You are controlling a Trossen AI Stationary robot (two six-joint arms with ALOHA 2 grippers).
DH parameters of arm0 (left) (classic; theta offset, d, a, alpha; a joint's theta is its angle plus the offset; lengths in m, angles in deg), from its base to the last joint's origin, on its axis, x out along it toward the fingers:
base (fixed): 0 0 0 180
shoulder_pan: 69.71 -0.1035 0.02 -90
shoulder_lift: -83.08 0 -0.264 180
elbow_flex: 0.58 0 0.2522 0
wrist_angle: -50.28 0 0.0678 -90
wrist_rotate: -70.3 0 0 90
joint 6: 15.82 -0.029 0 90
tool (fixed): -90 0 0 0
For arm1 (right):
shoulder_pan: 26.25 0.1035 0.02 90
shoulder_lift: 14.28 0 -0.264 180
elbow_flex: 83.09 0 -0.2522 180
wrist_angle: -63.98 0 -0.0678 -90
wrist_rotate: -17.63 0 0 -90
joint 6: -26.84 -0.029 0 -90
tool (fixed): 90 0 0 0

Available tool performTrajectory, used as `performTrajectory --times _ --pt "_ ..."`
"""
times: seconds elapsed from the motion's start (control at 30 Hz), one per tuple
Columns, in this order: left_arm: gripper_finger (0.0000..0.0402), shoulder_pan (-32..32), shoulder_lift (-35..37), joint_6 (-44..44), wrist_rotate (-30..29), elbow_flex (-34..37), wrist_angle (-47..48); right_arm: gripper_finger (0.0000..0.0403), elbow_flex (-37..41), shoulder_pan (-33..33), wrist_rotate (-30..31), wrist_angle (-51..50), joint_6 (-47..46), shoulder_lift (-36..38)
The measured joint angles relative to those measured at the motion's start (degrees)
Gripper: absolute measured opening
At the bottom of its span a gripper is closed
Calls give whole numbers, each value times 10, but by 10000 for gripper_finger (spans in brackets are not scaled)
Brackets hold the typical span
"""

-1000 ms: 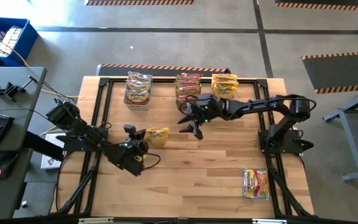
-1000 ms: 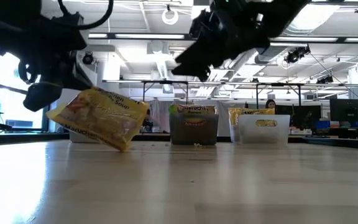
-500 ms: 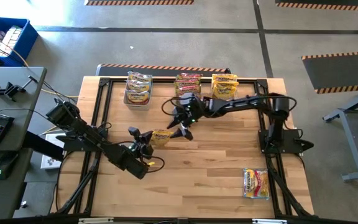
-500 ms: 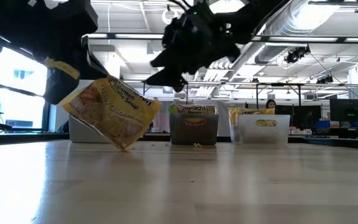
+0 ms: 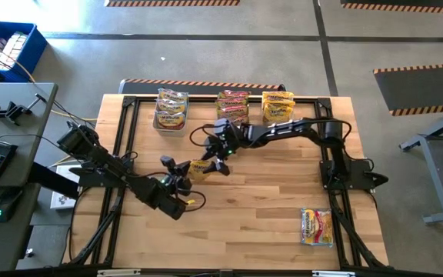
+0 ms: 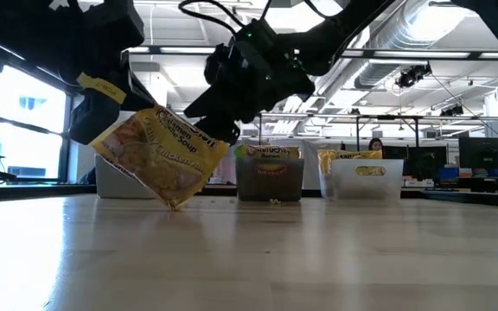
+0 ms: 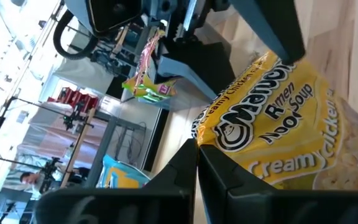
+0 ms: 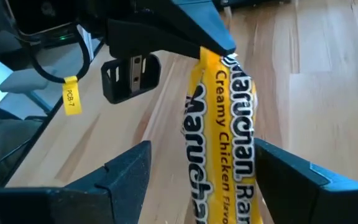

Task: Sort Maruchan noodles
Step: Put the yellow noodle pack into the transparent bin

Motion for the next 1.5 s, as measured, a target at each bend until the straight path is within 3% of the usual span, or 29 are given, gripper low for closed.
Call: performTrajectory --times 0.93,1.07,1.33,1.5 --pt "0 -7 0 -55 -2 0 -77 250 0 32 23 87 -90 -63" --pt "0 -7 0 -49 -2 0 -77 215 0 36 23 99 -90 -68" --pt "14 -7 7 -40 5 0 -71 100 0 34 24 100 -90 -68" --pt "43 -10 72 4 67 -1 -48 83 0 32 23 99 -89 -64"
